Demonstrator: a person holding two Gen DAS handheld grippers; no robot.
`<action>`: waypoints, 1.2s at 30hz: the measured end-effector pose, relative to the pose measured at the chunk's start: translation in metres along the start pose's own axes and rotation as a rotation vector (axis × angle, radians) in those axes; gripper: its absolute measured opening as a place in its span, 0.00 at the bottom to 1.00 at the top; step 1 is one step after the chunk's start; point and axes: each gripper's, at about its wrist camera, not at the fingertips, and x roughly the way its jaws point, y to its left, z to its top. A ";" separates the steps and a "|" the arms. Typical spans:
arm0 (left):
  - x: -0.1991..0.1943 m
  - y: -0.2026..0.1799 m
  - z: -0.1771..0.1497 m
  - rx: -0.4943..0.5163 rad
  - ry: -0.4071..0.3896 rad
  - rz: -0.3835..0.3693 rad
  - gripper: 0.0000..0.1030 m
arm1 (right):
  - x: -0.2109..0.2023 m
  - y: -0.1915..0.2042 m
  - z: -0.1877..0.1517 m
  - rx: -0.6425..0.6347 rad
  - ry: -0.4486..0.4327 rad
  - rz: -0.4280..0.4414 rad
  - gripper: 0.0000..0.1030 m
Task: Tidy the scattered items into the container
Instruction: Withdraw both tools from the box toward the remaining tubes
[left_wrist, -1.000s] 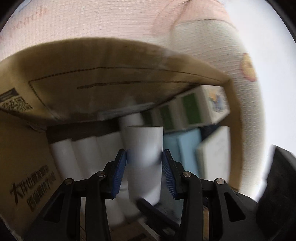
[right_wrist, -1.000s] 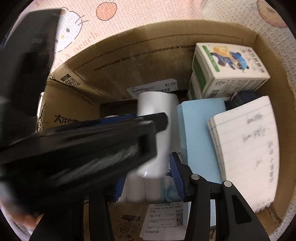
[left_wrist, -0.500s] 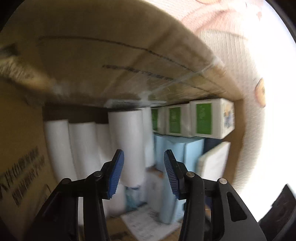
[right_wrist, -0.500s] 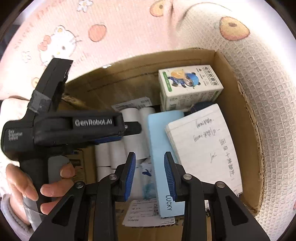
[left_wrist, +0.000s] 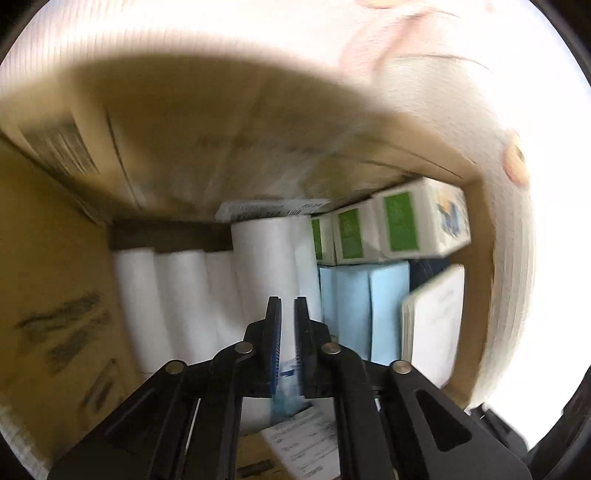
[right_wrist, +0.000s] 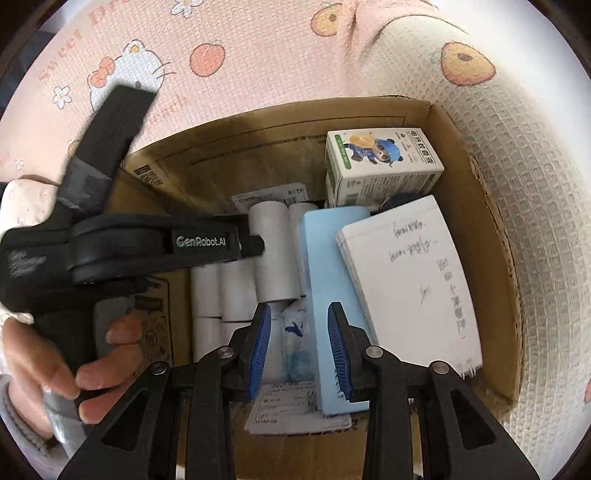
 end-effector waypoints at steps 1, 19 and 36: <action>-0.010 -0.006 -0.003 0.045 -0.033 0.032 0.30 | -0.003 0.001 0.001 -0.004 -0.004 -0.002 0.29; -0.147 -0.014 -0.098 0.316 -0.476 0.140 0.62 | -0.070 0.092 -0.032 -0.139 -0.178 -0.100 0.28; -0.200 0.042 -0.158 0.342 -0.517 0.125 0.65 | -0.109 0.138 -0.069 -0.120 -0.220 -0.285 0.41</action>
